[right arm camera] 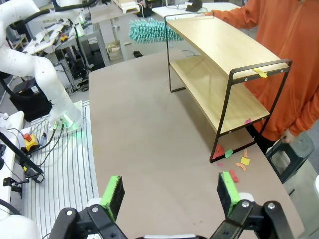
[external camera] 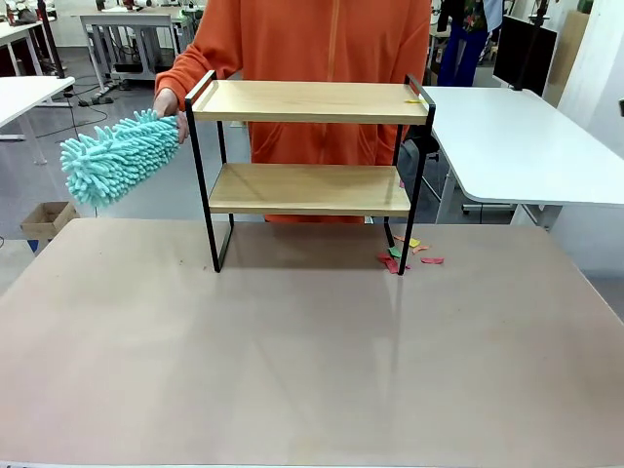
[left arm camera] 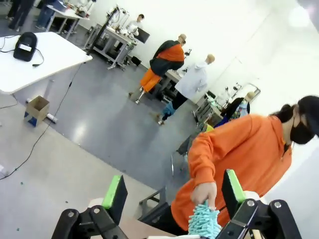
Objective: Clean the shelf.
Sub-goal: Hand the Duster back to the human.
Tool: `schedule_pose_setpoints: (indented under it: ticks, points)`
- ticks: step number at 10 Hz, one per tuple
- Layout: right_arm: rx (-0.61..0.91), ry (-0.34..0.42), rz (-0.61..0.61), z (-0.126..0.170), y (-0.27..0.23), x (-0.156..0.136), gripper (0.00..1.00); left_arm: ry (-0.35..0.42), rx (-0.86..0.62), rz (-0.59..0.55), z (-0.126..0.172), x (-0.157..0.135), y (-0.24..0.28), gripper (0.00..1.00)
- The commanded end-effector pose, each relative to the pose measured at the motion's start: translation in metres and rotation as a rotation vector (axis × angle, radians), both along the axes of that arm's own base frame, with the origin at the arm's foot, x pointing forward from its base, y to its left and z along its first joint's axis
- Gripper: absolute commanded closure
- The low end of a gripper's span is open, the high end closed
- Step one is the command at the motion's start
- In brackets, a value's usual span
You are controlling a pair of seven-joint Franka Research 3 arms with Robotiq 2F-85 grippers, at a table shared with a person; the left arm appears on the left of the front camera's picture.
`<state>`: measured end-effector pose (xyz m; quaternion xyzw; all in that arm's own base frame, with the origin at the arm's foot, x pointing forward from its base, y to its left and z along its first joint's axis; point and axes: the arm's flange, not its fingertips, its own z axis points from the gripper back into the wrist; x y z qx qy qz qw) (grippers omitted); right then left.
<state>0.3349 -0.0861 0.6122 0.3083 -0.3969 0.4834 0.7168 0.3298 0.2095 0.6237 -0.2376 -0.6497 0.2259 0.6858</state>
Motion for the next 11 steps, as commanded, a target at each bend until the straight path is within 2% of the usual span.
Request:
schedule_pose_setpoints:
  ticks: [1, 2, 3, 11]
  points:
    - [0.018, -0.017, 0.006, 0.0010, 0.0005, 0.0009, 0.00, 0.006, -0.031, -0.033, 0.0034, 0.0050, 0.0037, 0.00]
    - [0.018, -0.017, 0.006, 0.0010, 0.0005, 0.0009, 0.00, 0.030, -0.014, -0.042, -0.0031, 0.0088, 0.0061, 0.00]
    - [0.018, -0.017, 0.006, 0.0010, 0.0005, 0.0009, 0.00, -0.006, -0.019, 0.000, 0.0004, -0.0006, 0.0062, 0.00]
    - [0.018, -0.017, 0.006, 0.0010, 0.0005, 0.0009, 0.00, -0.006, -0.019, 0.000, 0.0004, -0.0006, 0.0062, 0.00]
